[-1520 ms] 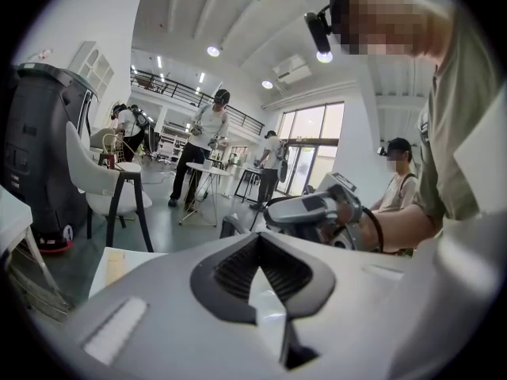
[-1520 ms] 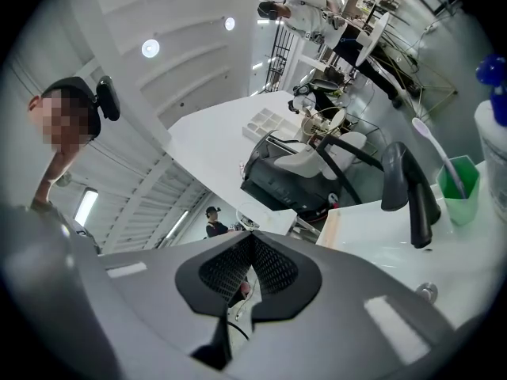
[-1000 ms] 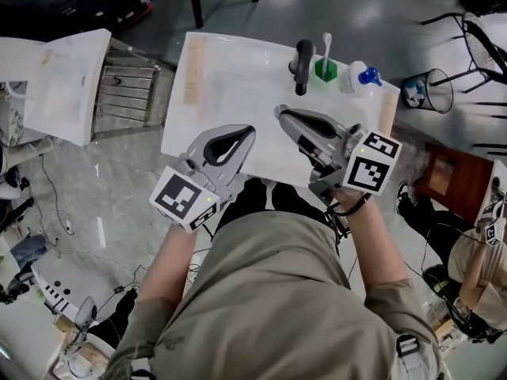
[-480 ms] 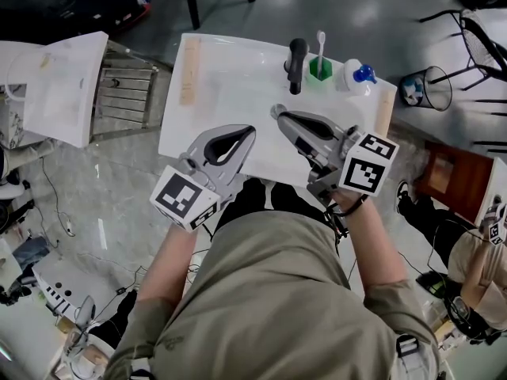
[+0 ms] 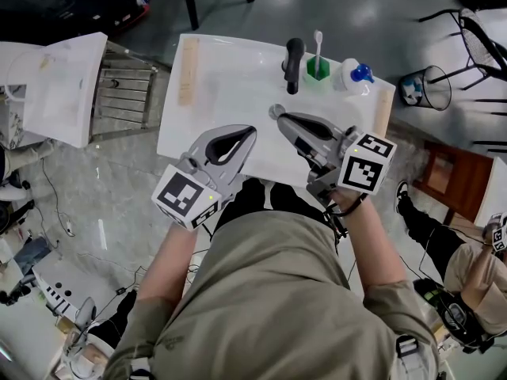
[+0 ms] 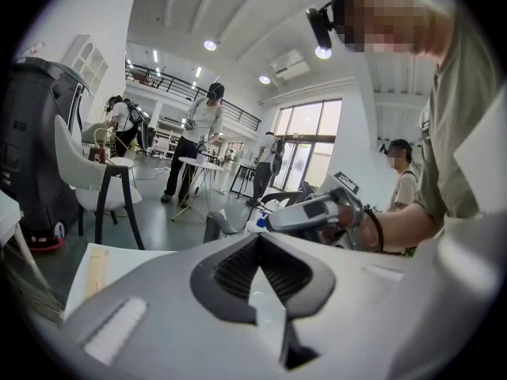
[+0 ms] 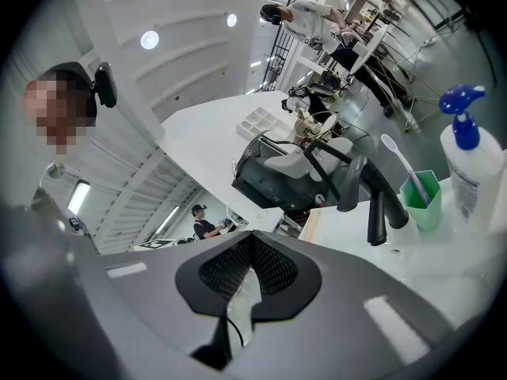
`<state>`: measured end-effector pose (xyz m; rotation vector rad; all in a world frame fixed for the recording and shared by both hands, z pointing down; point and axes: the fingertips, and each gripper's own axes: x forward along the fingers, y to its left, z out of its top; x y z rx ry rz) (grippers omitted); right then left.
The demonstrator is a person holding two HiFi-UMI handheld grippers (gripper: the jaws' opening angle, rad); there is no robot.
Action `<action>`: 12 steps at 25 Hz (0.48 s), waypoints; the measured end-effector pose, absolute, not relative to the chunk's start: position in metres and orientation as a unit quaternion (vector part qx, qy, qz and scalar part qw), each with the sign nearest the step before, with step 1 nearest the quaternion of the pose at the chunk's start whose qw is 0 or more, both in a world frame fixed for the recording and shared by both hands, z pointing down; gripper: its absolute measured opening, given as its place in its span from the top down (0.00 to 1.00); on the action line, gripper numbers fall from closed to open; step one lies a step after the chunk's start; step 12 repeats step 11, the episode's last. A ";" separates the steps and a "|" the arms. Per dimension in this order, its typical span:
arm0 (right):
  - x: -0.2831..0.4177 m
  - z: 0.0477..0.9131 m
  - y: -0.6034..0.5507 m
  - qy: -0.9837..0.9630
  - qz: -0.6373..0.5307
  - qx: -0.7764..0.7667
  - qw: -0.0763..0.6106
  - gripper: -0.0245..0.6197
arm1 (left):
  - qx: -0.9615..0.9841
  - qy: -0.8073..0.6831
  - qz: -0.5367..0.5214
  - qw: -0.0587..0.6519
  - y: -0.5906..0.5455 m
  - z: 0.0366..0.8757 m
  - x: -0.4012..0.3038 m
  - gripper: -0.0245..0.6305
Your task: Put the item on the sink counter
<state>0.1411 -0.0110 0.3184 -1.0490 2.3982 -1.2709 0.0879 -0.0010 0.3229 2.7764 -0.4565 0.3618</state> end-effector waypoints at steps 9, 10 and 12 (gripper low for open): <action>0.145 0.319 -0.010 0.818 -0.434 -0.358 0.115 0.95 | 0.967 -0.158 0.124 0.156 0.001 0.324 0.092 0.95; 0.146 0.319 -0.009 0.818 -0.435 -0.358 0.115 0.95 | 0.967 -0.158 0.124 0.155 0.001 0.325 0.093 0.95; 0.147 0.320 -0.009 0.818 -0.435 -0.358 0.116 0.95 | 0.967 -0.159 0.124 0.154 0.002 0.325 0.094 0.95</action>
